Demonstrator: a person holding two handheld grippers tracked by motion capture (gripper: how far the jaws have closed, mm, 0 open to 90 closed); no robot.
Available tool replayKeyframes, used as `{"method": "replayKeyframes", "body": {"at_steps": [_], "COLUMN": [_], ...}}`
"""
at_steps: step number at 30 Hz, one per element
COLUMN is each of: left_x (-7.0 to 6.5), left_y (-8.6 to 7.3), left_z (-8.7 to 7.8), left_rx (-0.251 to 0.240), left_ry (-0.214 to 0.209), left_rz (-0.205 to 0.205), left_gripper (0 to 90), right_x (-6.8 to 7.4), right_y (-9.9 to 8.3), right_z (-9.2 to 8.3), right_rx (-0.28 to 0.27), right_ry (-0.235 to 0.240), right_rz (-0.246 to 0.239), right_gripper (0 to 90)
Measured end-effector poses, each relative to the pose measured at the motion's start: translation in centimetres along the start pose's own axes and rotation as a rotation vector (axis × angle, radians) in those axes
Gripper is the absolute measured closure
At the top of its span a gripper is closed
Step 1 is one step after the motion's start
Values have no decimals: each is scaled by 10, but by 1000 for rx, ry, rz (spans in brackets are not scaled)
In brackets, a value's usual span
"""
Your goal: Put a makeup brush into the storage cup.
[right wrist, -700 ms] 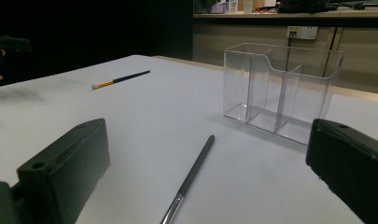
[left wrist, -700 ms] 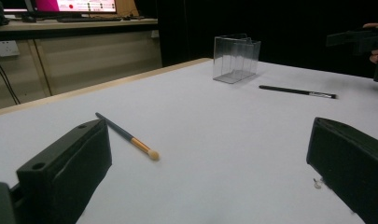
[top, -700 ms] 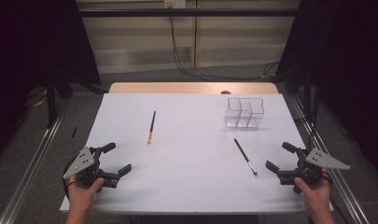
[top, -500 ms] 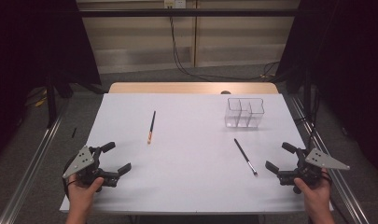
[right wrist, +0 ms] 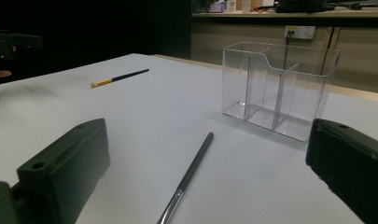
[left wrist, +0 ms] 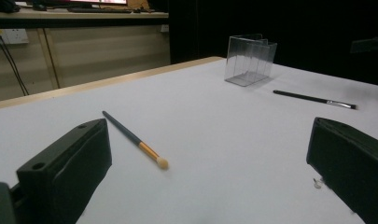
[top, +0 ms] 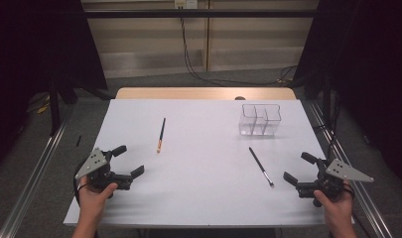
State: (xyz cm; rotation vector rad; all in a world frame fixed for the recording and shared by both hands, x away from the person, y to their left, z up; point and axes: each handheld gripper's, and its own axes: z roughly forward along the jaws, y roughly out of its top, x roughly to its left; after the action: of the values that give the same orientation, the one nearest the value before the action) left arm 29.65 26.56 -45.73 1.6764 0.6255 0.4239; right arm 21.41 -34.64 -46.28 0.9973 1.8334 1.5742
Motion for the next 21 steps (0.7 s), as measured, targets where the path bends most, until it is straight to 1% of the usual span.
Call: {"method": "replayKeyframes", "body": {"at_steps": [2, 5, 7, 8, 9, 11, 12, 15, 16, 17, 18, 21], "left_x": [1, 2, 4, 6, 6, 8, 8, 11, 11, 12, 15, 18], "left_y": [2, 4, 7, 8, 8, 8, 8, 10, 11, 13, 14, 15], "left_z": [5, 9, 10, 12, 12, 16, 18, 20, 21, 23, 26, 33], "left_rx": [7, 11, 5, -8, -8, -6, -10, -11, -11, -9, -13, -3], "left_ry": [9, 9, 16, 25, 25, 41, 39, 50, 56, 65, 67, 81], "left_rz": [0, 5, 8, -14, -14, -29, -38, -38, -46, -41, -42, -43], "left_gripper": [0, 0, 0, 0, 0, 0, 0, 0, 0, 0, 0, 0], "right_x": [0, 0, 0, 0, 0, 1, 1, 1, 1, 1, 1, 1], "right_y": [0, 0, 0, -1, -1, -1, -1, -1, -1, -1, -1, -1], "right_z": [0, -1, -1, -2, -2, -2, -2, -3, -3, -3, -3, -3], "right_rx": [-1, 0, 1, 2, 2, -1, -1, 0, 0, 1, 1, 2], "right_ry": [-1, -2, -3, -4, -4, -4, -4, -4, -4, -3, -2, -2], "right_rz": [2, 2, 3, 2, 2, 3, 4, 4, 4, 3, 2, 1], "right_gripper": [0, 0, 0, 0, 0, 0, 0, 0, 0, 0, 0, 0]}}
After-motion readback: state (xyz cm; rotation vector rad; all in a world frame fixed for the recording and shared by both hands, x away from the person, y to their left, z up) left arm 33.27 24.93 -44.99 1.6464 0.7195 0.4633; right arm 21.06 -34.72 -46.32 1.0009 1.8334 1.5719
